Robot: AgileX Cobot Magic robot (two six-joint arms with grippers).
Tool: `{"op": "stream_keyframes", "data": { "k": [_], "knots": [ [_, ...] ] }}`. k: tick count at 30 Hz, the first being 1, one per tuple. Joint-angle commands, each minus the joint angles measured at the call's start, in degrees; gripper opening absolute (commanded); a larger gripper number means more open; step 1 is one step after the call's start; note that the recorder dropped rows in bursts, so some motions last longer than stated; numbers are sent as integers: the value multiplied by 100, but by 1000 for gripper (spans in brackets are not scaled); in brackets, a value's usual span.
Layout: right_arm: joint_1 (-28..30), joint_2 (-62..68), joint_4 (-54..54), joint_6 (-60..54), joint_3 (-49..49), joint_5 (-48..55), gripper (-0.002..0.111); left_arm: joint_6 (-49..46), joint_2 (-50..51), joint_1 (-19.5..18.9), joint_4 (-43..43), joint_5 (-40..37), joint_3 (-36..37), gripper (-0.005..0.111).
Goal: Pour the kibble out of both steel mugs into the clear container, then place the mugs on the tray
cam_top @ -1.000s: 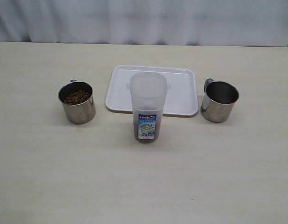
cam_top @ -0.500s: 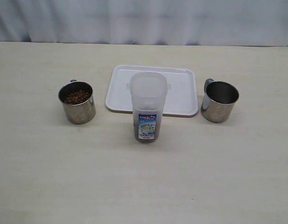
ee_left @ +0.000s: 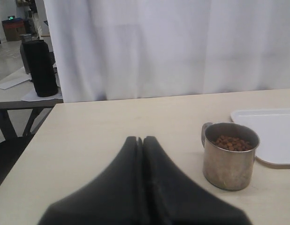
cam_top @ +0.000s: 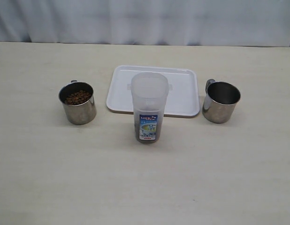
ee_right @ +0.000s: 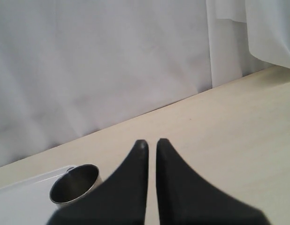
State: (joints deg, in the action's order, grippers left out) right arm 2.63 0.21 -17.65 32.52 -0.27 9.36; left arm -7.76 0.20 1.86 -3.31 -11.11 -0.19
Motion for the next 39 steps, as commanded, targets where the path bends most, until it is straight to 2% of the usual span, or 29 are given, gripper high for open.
{"op": "stream_keyframes", "data": {
  "k": [1, 5, 11, 30, 39],
  "knots": [
    [-68, -21, -293, -36, 27, 120, 5, 9, -20, -19, 26, 59, 19, 0],
    [-545, -21, -134, -1056, 27, 378, 5, 9, -20, -19, 26, 117, 19, 0],
    [-749, -21, 1591, -3166, 27, 445, 5, 9, -20, -19, 26, 117, 19, 0],
    [-749, -21, 1683, -3189, 27, 422, 5, 9, -20, -19, 26, 117, 19, 0],
    [-1215, -21, 1683, -3189, 27, 422, 5, 9, -20, -19, 26, 117, 19, 0]
  ]
}}
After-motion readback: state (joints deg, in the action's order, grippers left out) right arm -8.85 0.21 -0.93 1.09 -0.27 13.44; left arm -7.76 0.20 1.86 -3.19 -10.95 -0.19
